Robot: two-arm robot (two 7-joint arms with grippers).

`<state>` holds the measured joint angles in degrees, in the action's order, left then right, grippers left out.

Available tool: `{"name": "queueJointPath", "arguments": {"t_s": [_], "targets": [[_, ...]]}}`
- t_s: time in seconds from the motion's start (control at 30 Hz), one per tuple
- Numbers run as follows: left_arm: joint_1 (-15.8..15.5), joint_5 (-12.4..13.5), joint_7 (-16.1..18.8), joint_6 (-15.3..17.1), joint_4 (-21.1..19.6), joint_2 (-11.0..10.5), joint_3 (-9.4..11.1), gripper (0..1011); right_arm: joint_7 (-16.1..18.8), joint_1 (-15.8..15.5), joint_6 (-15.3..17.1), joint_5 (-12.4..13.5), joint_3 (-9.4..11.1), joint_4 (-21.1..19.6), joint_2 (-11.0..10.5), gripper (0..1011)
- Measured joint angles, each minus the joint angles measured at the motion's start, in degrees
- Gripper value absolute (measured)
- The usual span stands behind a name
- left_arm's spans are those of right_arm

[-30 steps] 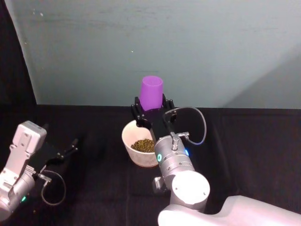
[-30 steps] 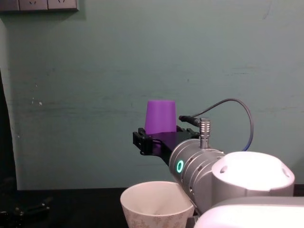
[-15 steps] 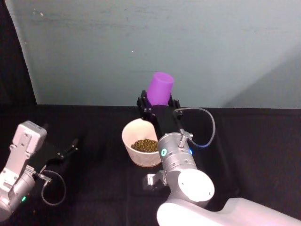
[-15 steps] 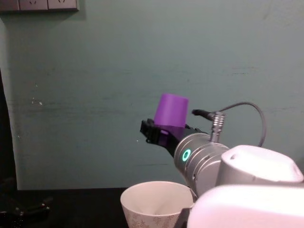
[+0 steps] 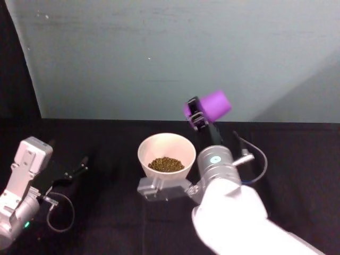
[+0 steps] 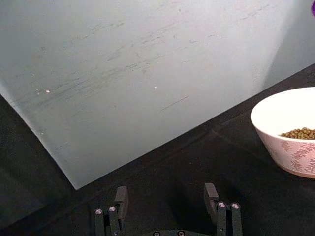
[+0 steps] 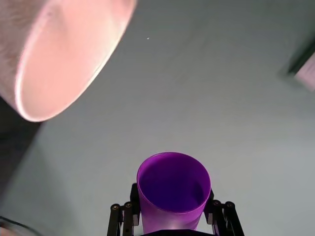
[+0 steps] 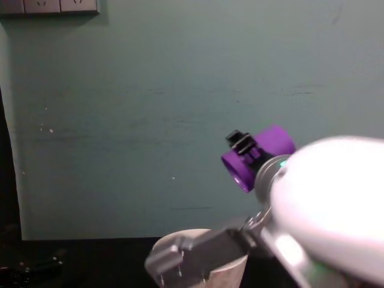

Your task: Pick up the cup and pour the mung beans from the cup into the bowl.

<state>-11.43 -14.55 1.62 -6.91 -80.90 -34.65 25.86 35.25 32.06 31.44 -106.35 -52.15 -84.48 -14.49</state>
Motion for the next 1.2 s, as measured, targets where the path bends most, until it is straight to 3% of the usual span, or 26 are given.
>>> {"name": "queueJointPath", "arguments": {"t_s": [0.07,0.13,0.17,0.2,0.3,0.43,0.47,0.5,0.53,0.77,0.87,0.9,1.0,1.13,1.2], "targets": [[0.0,0.0,0.0,0.0,0.0,0.0,0.0,1011,-2.9,-2.8,0.3,8.2,5.3,-2.2,0.9,731],[0.0,0.0,0.0,0.0,0.0,0.0,0.0,1011,-3.5,-3.4,0.2,9.7,6.5,-2.6,1.1,731],[0.0,0.0,0.0,0.0,0.0,0.0,0.0,1011,-4.8,-5.1,-0.6,13.6,9.9,-3.8,1.9,731],[0.0,0.0,0.0,0.0,0.0,0.0,0.0,1011,-5.4,-5.6,-1.0,15.7,11.2,-4.3,2.2,731],[0.0,0.0,0.0,0.0,0.0,0.0,0.0,1011,-8.3,-8.1,-3.4,28.1,17.3,-6.9,2.6,731],[0.0,0.0,0.0,0.0,0.0,0.0,0.0,1011,-9.9,-10.5,-6.3,38.4,22.7,-8.9,3.0,731],[0.0,0.0,0.0,0.0,0.0,0.0,0.0,1011,-10.2,-11.6,-7.5,42.5,25.1,-9.7,3.2,731],[0.0,0.0,0.0,0.0,0.0,0.0,0.0,1011,-10.2,-12.0,-8.1,44.4,26.0,-10.0,3.3,731],[0.0,0.0,0.0,0.0,0.0,0.0,0.0,1011,-10.3,-13.0,-9.1,48.0,27.9,-10.7,3.4,731],[0.0,0.0,0.0,0.0,0.0,0.0,0.0,1011,-9.4,-16.4,-12.6,61.1,34.9,-11.9,4.6,731],[0.0,0.0,0.0,0.0,0.0,0.0,0.0,1011,-8.7,-18.3,-14.2,68.6,39.0,-11.4,6.0,731],[0.0,0.0,0.0,0.0,0.0,0.0,0.0,1011,-8.7,-18.3,-14.2,68.6,39.0,-11.4,6.0,731],[0.0,0.0,0.0,0.0,0.0,0.0,0.0,1011,-8.4,-19.3,-15.1,74.9,42.4,-9.9,7.8,731],[0.0,0.0,0.0,0.0,0.0,0.0,0.0,1011,-8.2,-20.0,-16.0,80.8,45.4,-7.7,9.8,731],[0.0,0.0,0.0,0.0,0.0,0.0,0.0,1011,-8.0,-20.1,-16.2,82.6,46.3,-6.9,10.4,731]]}}
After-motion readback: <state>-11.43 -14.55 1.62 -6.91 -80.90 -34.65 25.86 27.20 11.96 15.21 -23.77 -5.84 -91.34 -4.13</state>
